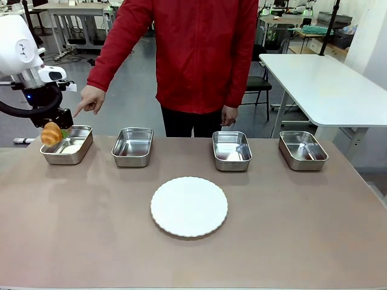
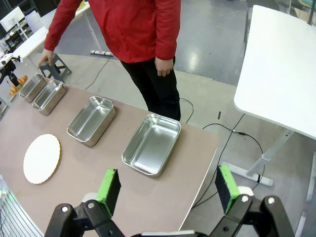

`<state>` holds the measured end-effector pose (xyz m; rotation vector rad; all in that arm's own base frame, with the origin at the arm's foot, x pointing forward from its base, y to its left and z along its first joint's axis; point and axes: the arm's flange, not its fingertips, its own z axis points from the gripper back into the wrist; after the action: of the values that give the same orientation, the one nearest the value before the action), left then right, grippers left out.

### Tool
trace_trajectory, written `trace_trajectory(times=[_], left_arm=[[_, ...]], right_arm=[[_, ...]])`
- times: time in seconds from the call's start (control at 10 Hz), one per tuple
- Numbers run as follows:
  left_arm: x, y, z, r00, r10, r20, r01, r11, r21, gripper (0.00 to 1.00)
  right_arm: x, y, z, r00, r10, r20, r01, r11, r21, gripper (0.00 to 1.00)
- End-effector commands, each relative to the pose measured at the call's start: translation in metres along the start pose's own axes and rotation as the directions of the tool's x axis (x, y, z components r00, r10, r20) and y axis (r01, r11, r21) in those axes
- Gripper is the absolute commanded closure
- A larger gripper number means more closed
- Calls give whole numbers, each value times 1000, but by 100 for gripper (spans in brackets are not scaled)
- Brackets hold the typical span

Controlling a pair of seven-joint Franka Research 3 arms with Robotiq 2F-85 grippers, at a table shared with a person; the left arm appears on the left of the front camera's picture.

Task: Place the bread in the container.
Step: Place the Butter Roll into the Airtight Container indicated by the human.

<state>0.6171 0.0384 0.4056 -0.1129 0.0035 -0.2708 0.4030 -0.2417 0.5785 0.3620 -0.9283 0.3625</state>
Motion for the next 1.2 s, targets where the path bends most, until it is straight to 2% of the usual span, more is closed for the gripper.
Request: trace_trajectory(times=[0.0, 0.1, 0.6, 0.7, 1.1], left_arm=[[10, 6, -9, 999, -9, 54, 10, 1000, -11, 59], [16, 9, -17, 997, 8, 79, -10, 1000, 20, 59], [33, 15, -37, 997, 19, 72, -20, 1000, 16, 59], [33, 13, -38, 999, 6, 48, -7, 1000, 23, 0], [34, 11, -34, 998, 8, 63, -9, 1000, 8, 0]], right_arm=[[2, 0, 1, 1000, 5, 1, -5, 1000, -2, 0], [2, 0, 1, 1000, 5, 1, -5, 1000, -2, 0], [2, 0, 1, 1000, 5, 1, -5, 1000, -2, 0], [2, 0, 1, 1000, 5, 1, -5, 1000, -2, 0], [2, 0, 1, 1000, 5, 1, -5, 1000, -2, 0]])
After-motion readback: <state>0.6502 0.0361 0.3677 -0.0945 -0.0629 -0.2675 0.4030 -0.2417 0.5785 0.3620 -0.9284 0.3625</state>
